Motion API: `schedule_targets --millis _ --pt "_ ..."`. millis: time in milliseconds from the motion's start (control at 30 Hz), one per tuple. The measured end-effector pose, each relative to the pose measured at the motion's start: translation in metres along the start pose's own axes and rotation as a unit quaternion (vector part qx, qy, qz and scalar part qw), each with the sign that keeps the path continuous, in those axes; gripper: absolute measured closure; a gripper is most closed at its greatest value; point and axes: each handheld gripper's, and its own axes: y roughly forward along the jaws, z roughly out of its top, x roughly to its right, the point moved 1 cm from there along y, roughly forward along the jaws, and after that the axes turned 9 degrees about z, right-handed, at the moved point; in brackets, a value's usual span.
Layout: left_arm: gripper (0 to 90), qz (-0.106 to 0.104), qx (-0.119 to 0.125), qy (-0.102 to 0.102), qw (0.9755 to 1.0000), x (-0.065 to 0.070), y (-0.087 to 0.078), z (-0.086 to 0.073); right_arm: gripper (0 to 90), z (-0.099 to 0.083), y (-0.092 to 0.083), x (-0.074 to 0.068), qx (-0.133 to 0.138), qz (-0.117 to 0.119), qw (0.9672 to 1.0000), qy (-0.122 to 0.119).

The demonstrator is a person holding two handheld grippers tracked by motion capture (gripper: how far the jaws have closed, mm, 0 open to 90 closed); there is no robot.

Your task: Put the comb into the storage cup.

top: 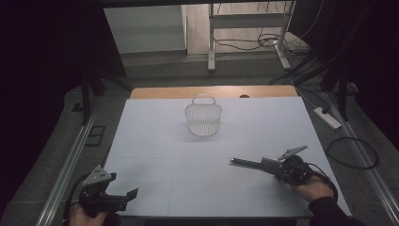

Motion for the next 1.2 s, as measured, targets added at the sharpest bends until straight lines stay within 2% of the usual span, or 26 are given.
schedule_targets --millis 133,333,667,933,1200 --pt "2.0 -0.001 0.001 0.0 1.0 0.0 0.0 0.0 89.2 0.004 0.001 0.006 0.006 -0.002 1.0 0.007" --pt "2.0 -0.001 0.001 -0.001 1.0 0.0 0.0 0.0 89.2 0.011 0.003 0.018 0.012 -0.027 0.9994 0.016" --pt "2.0 -0.002 -0.001 -0.001 1.0 -0.001 0.0 0.0 89.2 0.025 0.009 0.032 0.028 -0.042 0.998 0.038" --pt "2.0 -0.002 -0.001 -0.002 1.0 -0.001 0.001 0.0 89.3 0.043 0.019 0.04 0.038 -0.062 0.9967 0.036" --pt "2.0 -0.003 -0.002 -0.003 1.0 -0.001 0.001 0.001 89.3 0.06 0.027 0.046 0.053 -0.063 0.9952 0.054"
